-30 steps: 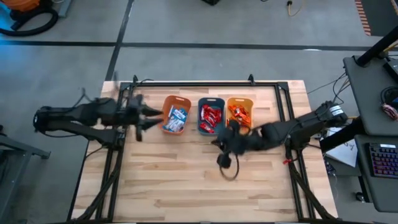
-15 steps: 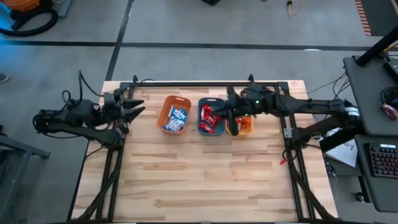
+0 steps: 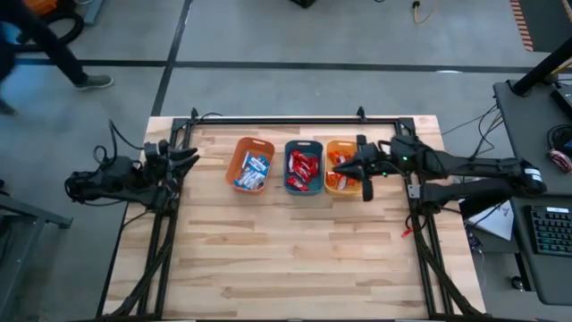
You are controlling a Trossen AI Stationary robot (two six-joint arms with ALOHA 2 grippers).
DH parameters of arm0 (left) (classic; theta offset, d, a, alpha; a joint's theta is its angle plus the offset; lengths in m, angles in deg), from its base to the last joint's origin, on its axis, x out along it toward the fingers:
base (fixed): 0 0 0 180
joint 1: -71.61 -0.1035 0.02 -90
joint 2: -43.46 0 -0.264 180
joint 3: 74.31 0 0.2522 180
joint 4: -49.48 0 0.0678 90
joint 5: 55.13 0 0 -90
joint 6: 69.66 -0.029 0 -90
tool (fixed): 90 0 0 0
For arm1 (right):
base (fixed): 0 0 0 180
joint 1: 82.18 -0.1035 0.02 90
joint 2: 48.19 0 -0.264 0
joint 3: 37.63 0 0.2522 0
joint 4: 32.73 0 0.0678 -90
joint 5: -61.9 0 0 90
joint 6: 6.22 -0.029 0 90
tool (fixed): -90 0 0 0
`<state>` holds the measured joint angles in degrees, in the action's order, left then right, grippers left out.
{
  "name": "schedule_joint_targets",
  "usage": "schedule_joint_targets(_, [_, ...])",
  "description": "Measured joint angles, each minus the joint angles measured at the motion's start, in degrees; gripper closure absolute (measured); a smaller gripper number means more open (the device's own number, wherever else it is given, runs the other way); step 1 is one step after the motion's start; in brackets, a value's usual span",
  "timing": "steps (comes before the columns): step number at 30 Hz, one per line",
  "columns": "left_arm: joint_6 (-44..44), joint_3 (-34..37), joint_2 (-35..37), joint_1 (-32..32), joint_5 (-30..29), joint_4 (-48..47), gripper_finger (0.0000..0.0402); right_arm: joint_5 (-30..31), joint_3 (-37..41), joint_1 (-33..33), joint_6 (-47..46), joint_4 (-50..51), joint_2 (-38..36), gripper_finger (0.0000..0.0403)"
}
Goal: Sort candy
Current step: Return to Home Position
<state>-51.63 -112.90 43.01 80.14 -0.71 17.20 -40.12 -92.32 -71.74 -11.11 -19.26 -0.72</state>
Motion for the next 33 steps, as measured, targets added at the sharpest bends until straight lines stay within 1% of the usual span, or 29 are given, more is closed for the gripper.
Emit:
schedule_joint_targets(2, [0.33, 1.58, 0.56, -0.02, -0.49, -0.39, 0.0263, 0.02, 2.63, 0.0, -0.3, -1.59, -2.78, 0.0394])
schedule_joint_targets(4, [0.9, 2.53, -0.19, -0.02, 0.04, -2.93, 0.0263, 0.4, 5.42, 0.0, -0.31, -2.94, -5.41, 0.0394])
schedule_joint_targets(7, [2.41, 4.85, -1.45, -0.04, 0.14, -3.21, 0.0263, 3.21, 9.68, -0.04, -0.13, -5.14, -9.41, 0.0394])
schedule_joint_targets(12, [6.03, 9.13, 0.21, -0.07, 0.17, -3.14, 0.0263, 7.44, 15.34, 0.0, -0.29, -6.95, -16.02, 0.0394])
schedule_joint_targets(16, [8.14, 12.18, 0.44, -0.07, 0.2, -2.52, 0.0263, 7.75, 18.58, 0.0, -0.09, -7.45, -20.58, 0.0394])
schedule_joint_targets(19, [9.3, 14.38, 0.46, -0.07, 0.19, -2.52, 0.0263, 7.83, 21.42, 0.0, 1.72, -8.5, -23.4, 0.0394])
schedule_joint_targets(24, [11.96, 17.63, 0.44, -0.07, 0.17, -2.5, 0.0263, 10.08, 26.84, 0.0, 3.27, -10.77, -28.23, 0.0394])
schedule_joint_targets(28, [12.11, 18.15, -0.19, -0.1, -0.15, -2.04, 0.0263, 10.61, 30.56, -0.01, 3.02, -11.26, -32.74, 0.0394])
schedule_joint_targets(33, [11.55, 18.11, -0.37, -0.13, -2.36, -2.51, 0.0263, 10.62, 34.04, -0.02, 4.2, -11.3, -38.51, 0.0394])
